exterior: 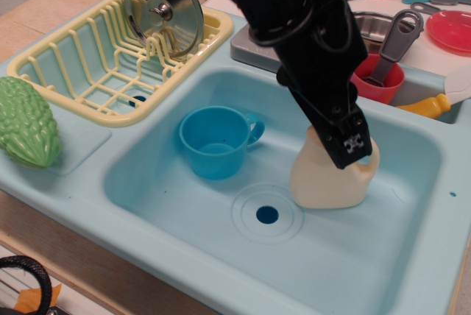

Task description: Put detergent from sink into drying rack

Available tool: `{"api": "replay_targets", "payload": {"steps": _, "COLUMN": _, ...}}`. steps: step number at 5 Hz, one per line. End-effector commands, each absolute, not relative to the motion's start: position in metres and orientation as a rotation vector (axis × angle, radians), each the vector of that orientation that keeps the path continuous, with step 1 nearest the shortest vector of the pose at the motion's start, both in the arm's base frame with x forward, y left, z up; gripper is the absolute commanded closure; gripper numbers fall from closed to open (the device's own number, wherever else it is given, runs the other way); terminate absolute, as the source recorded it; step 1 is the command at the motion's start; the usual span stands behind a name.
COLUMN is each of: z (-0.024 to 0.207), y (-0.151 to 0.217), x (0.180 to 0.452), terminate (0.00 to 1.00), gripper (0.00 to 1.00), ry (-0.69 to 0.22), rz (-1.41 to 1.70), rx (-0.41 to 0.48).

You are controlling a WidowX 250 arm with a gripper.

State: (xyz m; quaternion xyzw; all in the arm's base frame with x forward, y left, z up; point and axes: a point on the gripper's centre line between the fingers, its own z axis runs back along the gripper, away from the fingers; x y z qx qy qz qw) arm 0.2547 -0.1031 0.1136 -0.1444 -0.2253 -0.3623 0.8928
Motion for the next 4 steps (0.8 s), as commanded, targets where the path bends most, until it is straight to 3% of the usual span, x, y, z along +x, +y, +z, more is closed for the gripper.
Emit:
{"api": "replay_targets", "payload": {"steps": 1, "z": 0.117, "y": -0.102, "x": 0.255, "terminate": 0.00, "gripper": 1.00, "ry": -0.515, "rz": -0.729, "rx": -0.286}}
{"api": "replay_targets", "payload": {"steps": 2, "z": 0.133, "y": -0.103, "x": 0.256, "terminate": 0.00, "gripper": 1.00, "ry": -0.484, "rz": -0.721, "rx": -0.252}}
{"api": "replay_targets", "payload": {"steps": 3, "z": 0.181, "y": -0.088, "x": 0.255, "terminate": 0.00, "gripper": 1.00, "ry": -0.446, "rz": -0.655, "rx": -0.124}}
{"api": "replay_targets", "payload": {"steps": 4, "z": 0.209, "y": -0.055, "x": 0.257, "terminate": 0.00, "gripper": 1.00, "ry": -0.451, "rz": -0.580, "rx": 0.003}}
